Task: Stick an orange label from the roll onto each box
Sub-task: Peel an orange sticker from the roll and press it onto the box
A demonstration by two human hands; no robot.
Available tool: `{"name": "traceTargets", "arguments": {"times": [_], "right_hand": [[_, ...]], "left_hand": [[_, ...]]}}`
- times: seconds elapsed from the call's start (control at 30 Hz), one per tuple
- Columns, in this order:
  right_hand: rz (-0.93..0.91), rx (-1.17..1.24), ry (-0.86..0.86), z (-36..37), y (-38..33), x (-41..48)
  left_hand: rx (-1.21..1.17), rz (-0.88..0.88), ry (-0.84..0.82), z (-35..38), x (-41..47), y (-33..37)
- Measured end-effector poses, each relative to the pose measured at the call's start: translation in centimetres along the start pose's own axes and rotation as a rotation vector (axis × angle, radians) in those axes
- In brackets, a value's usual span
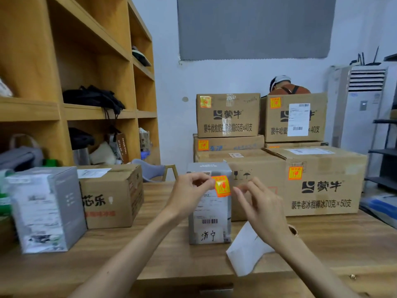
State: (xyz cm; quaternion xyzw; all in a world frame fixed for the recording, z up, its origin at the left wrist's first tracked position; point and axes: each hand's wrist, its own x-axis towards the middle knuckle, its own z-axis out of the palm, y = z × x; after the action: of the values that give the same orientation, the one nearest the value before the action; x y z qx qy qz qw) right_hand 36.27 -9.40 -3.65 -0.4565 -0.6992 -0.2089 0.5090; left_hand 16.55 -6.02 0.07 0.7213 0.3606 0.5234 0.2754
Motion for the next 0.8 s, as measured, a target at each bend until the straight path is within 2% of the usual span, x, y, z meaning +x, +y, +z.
{"name": "traceTargets", "arguments": {"times": [0.07, 0.17, 0.23, 0.3, 0.37, 0.5, 0.8], "right_hand": [[0.196, 0.24, -0.052, 0.7, -0.5, 0.9], [0.385, 0.562, -0.154, 1.6, -1.4, 2.2], [0.459, 0.721, -0.22, 2.1, -1.7, 2.6], [0.478, 0.758, -0.263, 2.6, -1.8, 2.7], [0.43, 0.678, -0.261, 3.3, -1.8, 2.7], [0.141, 0.221, -0.15, 5.2, -1.7, 3.0], [0.077, 0.161, -0.115, 7.8, -0.8, 3.9]], "left_hand": [[-0.019, 0.01, -0.053, -1.3, -0.3, -0.1], [0.001, 0.026, -0.099, -2.7, -0.5, -0.3], [0.038, 0.032, -0.091, -3.4, -0.5, -0.8], [0.106, 0.034, -0.053, -3.9, -0.6, -1.3], [0.233, 0.059, 0.012, -4.2, -0.6, -1.9], [0.368, 0.155, 0.123, -4.2, 0.2, -3.4], [0.373, 0.172, 0.156, -3.9, 2.1, -5.5]]}}
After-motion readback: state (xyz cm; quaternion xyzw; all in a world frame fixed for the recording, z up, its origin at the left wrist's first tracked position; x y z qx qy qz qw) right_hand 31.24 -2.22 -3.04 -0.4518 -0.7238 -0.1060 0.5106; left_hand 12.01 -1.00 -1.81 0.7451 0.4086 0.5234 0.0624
